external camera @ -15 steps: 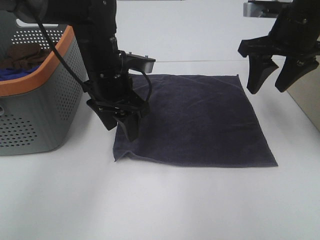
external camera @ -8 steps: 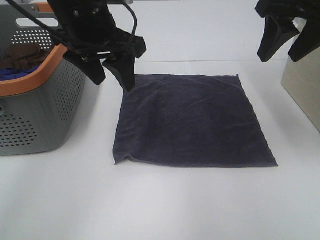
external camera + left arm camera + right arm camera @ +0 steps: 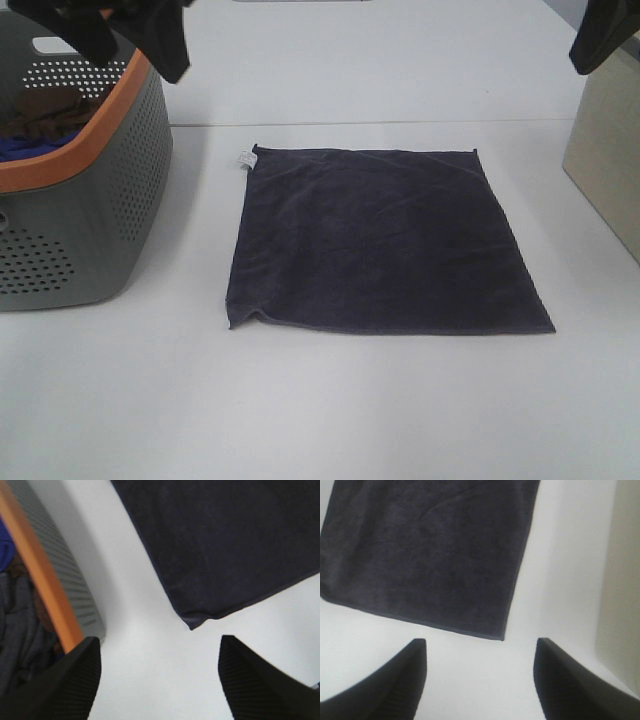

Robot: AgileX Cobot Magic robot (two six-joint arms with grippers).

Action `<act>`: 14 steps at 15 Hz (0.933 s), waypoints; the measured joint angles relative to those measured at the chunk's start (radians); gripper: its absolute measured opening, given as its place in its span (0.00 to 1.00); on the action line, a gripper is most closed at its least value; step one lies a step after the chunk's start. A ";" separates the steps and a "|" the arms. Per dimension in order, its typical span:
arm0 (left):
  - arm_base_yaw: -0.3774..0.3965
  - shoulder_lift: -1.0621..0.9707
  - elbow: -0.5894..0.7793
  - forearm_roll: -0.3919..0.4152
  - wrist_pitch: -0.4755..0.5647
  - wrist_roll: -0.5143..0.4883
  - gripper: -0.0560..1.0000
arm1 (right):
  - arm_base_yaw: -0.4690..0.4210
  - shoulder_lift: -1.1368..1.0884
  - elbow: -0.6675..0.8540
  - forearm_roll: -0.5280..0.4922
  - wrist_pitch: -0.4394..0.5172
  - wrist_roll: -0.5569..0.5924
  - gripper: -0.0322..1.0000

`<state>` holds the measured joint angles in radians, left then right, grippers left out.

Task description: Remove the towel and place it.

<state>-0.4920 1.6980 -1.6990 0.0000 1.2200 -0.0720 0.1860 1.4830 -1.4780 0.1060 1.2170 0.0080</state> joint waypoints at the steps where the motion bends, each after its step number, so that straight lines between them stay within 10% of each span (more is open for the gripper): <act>1: 0.041 -0.028 0.000 0.000 0.000 0.000 0.66 | 0.000 -0.015 0.000 -0.045 0.000 0.033 0.57; 8: 0.346 -0.220 0.004 0.298 0.002 -0.022 0.82 | 0.000 -0.068 0.000 -0.193 0.001 0.137 0.96; 14: 0.564 -0.402 0.236 0.176 -0.007 0.001 0.82 | 0.000 -0.143 0.000 -0.257 0.002 0.172 0.95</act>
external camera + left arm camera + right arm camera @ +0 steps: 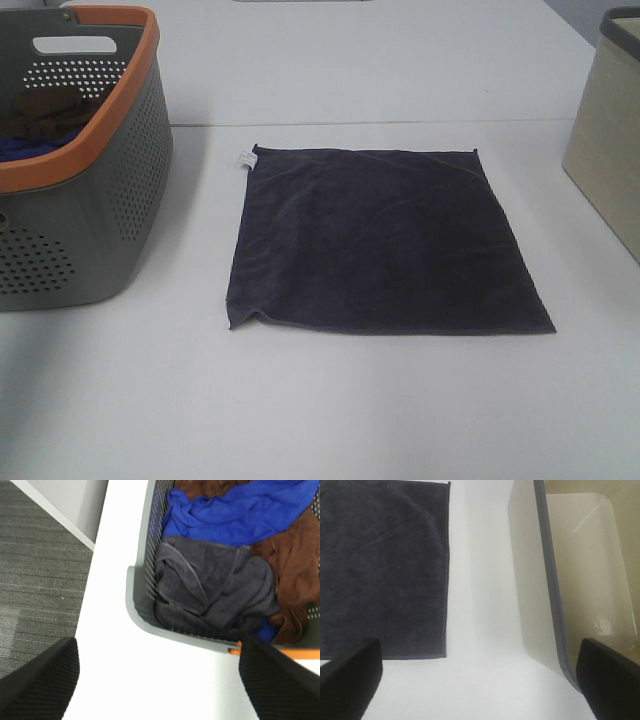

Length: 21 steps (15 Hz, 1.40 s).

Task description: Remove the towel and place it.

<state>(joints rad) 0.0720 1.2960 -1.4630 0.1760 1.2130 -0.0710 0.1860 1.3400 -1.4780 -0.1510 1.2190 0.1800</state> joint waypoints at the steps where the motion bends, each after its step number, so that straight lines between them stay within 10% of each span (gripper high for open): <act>1: 0.004 -0.054 0.072 -0.025 -0.012 0.019 0.82 | 0.000 -0.029 0.009 0.010 0.000 0.012 0.94; 7: 0.004 -0.418 0.495 -0.093 -0.167 0.102 0.82 | 0.000 -0.348 0.351 0.012 -0.001 0.073 0.91; 21: 0.004 -1.258 0.938 -0.150 -0.205 0.099 0.82 | 0.000 -1.182 0.883 0.005 -0.097 0.061 0.91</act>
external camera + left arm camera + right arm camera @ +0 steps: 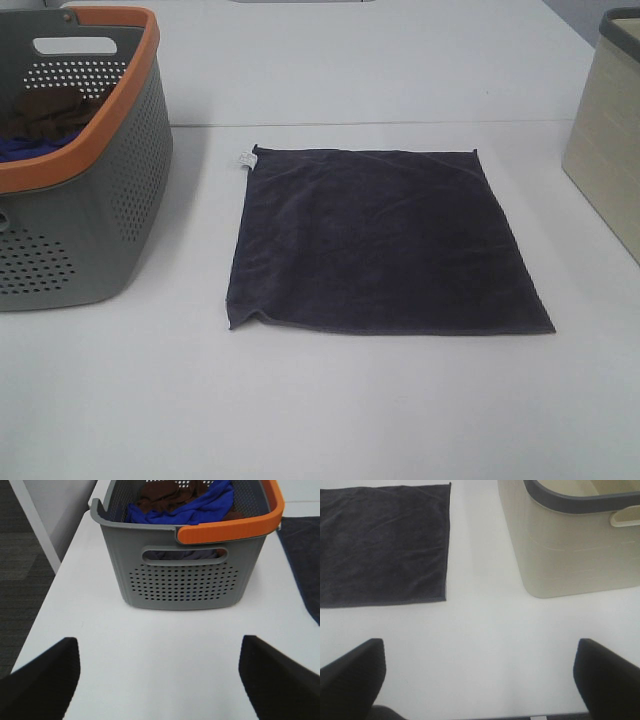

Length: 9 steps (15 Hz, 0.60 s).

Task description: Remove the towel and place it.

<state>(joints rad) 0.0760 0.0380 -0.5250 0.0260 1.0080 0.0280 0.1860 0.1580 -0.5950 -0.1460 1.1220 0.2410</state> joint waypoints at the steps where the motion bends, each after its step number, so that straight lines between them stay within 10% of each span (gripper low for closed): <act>1: 0.000 -0.033 0.012 -0.026 0.015 0.005 0.82 | 0.000 -0.048 0.020 0.007 -0.007 -0.017 0.91; 9: 0.000 -0.043 0.027 -0.085 0.022 0.028 0.82 | 0.000 -0.162 0.093 0.117 -0.053 -0.162 0.91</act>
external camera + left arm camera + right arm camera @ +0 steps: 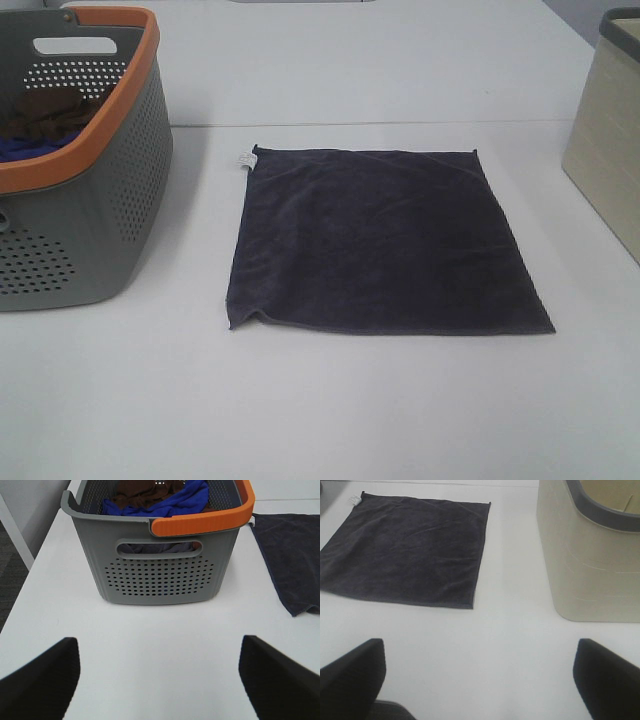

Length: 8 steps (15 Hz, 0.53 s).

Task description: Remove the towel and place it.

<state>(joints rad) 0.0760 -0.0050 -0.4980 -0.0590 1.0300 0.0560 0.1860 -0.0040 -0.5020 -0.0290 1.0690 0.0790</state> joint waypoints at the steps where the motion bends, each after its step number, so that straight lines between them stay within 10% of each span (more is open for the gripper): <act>1: 0.000 0.000 0.000 -0.002 0.000 0.000 0.82 | 0.000 0.000 0.000 0.004 0.000 -0.007 0.91; 6: 0.000 0.000 0.000 -0.002 0.000 0.000 0.82 | -0.010 0.000 0.000 0.011 0.000 -0.008 0.91; 8: 0.000 0.000 0.000 -0.002 0.000 0.000 0.82 | -0.141 0.000 0.000 0.014 0.000 -0.009 0.91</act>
<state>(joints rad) 0.0760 -0.0050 -0.4980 -0.0610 1.0300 0.0560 0.0450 -0.0040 -0.5020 -0.0150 1.0690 0.0700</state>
